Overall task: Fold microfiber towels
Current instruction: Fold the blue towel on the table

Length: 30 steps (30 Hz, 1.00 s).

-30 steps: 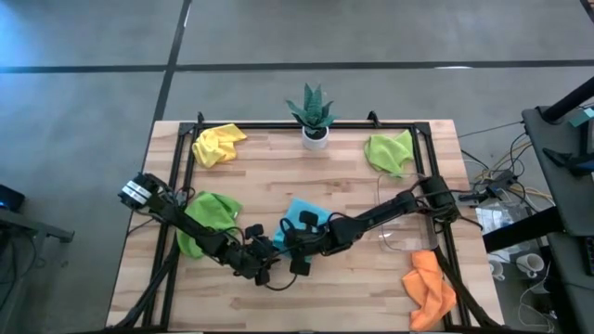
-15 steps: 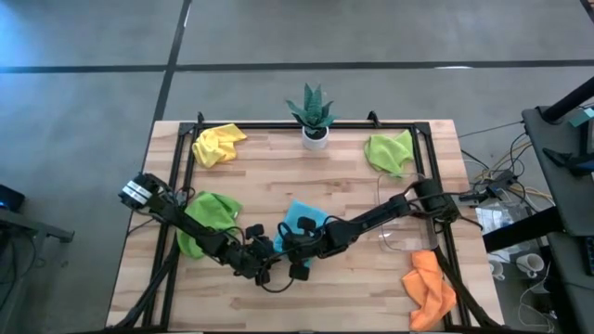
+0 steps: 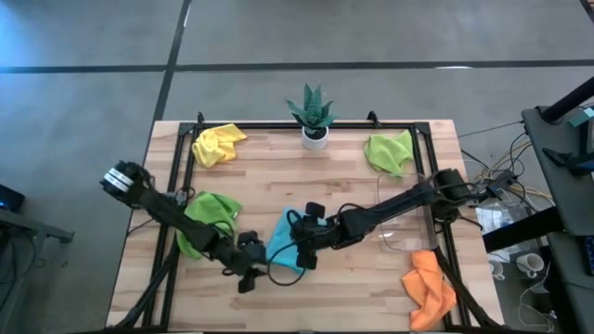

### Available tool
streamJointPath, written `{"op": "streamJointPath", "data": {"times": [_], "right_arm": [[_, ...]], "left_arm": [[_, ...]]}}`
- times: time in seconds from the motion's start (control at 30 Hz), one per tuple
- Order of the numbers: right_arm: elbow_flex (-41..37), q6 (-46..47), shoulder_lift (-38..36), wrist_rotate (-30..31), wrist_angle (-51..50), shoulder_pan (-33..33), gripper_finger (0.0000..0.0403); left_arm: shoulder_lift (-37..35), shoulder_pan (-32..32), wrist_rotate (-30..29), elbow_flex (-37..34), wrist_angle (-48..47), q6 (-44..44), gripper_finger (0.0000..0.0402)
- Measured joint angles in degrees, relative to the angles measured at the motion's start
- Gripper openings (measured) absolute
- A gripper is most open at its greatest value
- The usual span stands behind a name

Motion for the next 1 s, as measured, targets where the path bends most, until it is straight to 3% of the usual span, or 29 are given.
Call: {"op": "streamJointPath", "data": {"times": [0.17, 0.33, 0.47, 0.63, 0.8, 1.0], "right_arm": [[-3.98, 2.4, 0.5, 1.16, 1.18, -0.82, 0.0194], [-7.1, 3.1, 3.19, 2.68, 12.51, -4.22, 0.0194], [-6.47, -0.77, 6.37, 0.69, 20.2, -7.35, 0.0189], [-3.59, -2.51, 11.44, -6.53, 21.47, -10.99, 0.0175], [-2.91, 2.06, 13.03, -2.28, 20.29, -14.7, 0.0145], [-2.87, 3.17, 12.19, -1.92, 19.8, -16.57, 0.0117]], "left_arm": [[-7.91, -0.81, 1.11, -0.02, -0.78, 1.61, 0.0144], [-9.65, -0.07, -12.29, -0.38, 0.04, 7.38, 0.0144], [-5.35, 0.97, -10.09, -1.2, 0.73, 6.07, 0.0144], [0.74, 0.92, -8.91, -1.18, 1.36, 2.48, 0.0144], [3.04, 0.94, -8.67, -1.16, 1.53, 1.53, 0.0144], [0.95, 0.92, -8.26, -1.2, 1.09, 3.31, 0.0144]]}}
